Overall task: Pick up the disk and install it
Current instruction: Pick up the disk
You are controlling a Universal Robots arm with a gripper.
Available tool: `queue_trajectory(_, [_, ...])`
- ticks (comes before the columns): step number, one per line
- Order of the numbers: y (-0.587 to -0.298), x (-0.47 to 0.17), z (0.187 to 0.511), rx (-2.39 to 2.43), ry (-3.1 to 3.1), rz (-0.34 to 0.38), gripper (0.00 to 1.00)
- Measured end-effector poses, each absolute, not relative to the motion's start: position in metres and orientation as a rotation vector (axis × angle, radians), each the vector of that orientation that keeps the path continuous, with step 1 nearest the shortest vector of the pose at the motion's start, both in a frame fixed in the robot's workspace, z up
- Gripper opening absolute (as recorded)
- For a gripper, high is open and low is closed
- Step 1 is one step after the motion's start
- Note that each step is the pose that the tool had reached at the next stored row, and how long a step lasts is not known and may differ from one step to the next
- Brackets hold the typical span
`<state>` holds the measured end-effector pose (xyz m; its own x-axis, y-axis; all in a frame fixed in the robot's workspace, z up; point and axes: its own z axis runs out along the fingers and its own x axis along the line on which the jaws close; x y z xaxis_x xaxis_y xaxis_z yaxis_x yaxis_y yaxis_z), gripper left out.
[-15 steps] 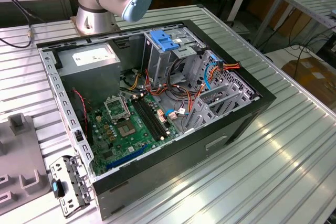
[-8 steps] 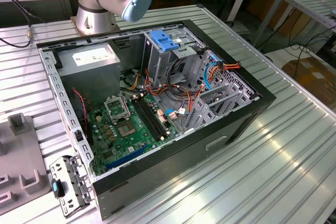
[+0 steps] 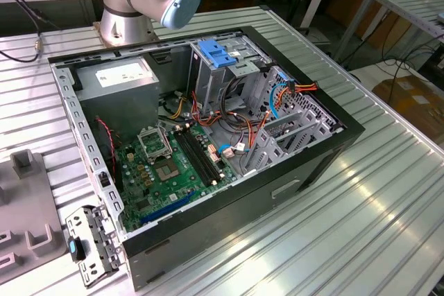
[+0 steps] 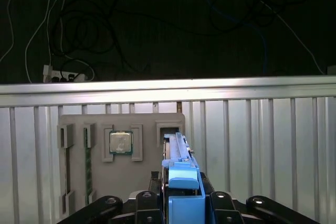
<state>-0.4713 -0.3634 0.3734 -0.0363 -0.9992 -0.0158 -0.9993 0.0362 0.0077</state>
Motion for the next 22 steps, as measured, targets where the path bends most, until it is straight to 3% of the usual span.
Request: queue_trajectory(22, [-0.3634,-0.4713,0.3831,-2.176,2.257,0.026,0.37])
